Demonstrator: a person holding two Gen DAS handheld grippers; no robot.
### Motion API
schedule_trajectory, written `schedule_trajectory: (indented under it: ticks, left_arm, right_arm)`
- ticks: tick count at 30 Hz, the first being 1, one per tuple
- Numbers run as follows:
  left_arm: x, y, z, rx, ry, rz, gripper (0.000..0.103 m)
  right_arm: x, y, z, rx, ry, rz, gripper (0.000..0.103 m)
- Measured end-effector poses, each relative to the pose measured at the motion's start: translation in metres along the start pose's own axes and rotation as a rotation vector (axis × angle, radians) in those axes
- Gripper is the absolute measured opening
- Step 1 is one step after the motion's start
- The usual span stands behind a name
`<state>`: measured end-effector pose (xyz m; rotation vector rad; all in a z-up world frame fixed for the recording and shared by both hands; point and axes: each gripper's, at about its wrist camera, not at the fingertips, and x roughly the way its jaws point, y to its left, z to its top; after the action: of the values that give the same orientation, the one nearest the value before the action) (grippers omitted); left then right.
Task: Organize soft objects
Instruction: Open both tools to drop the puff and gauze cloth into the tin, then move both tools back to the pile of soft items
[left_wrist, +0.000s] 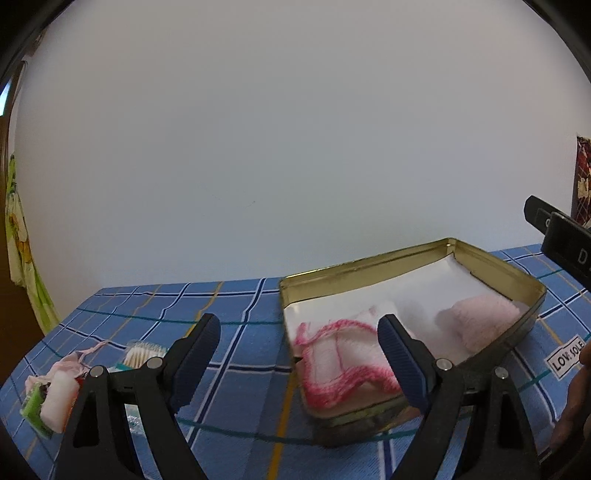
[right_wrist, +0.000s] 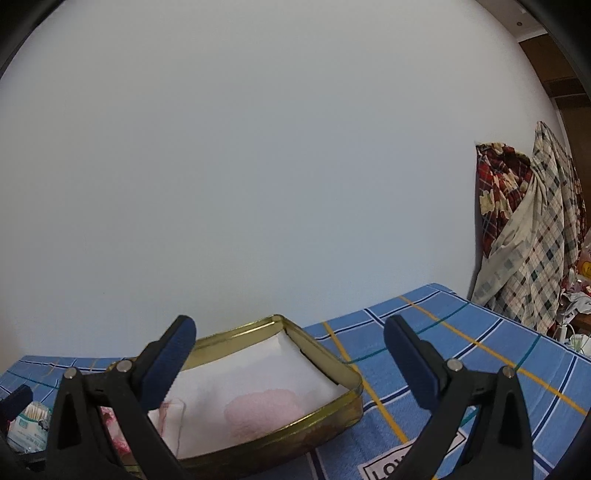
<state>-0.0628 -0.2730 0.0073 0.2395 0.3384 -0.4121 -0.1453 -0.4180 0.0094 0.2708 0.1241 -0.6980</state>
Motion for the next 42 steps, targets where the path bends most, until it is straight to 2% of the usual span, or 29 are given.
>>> schedule_trajectory:
  ticks: [16,21,26,30,35,42]
  left_arm:
    - [-0.018,0.028,-0.008,-0.037,0.008,0.013,0.089]
    - [-0.026,0.046,-0.015,-0.049,0.023,0.040,0.089]
    - [-0.028,0.062,-0.020,-0.051,0.037,0.082,0.089]
    - [-0.039,0.081,-0.026,-0.046,0.024,0.133,0.089]
    - [-0.038,0.109,-0.028,-0.084,0.038,0.179,0.089]
    - [-0.049,0.148,-0.038,-0.098,0.053,0.213,0.089]
  right_arm:
    - [-0.017,0.006,-0.006,0.020,0.020,0.025,0.103]
    - [-0.020,0.009,-0.008,0.007,0.025,0.013,0.103]
    - [-0.028,0.021,-0.010,-0.063,-0.007,0.011,0.103]
    - [-0.034,0.031,-0.013,-0.092,-0.008,0.042,0.103]
    - [-0.044,0.051,-0.017,-0.091,0.040,0.139,0.103]
    - [-0.069,0.107,-0.030,-0.222,0.043,0.261,0.103]
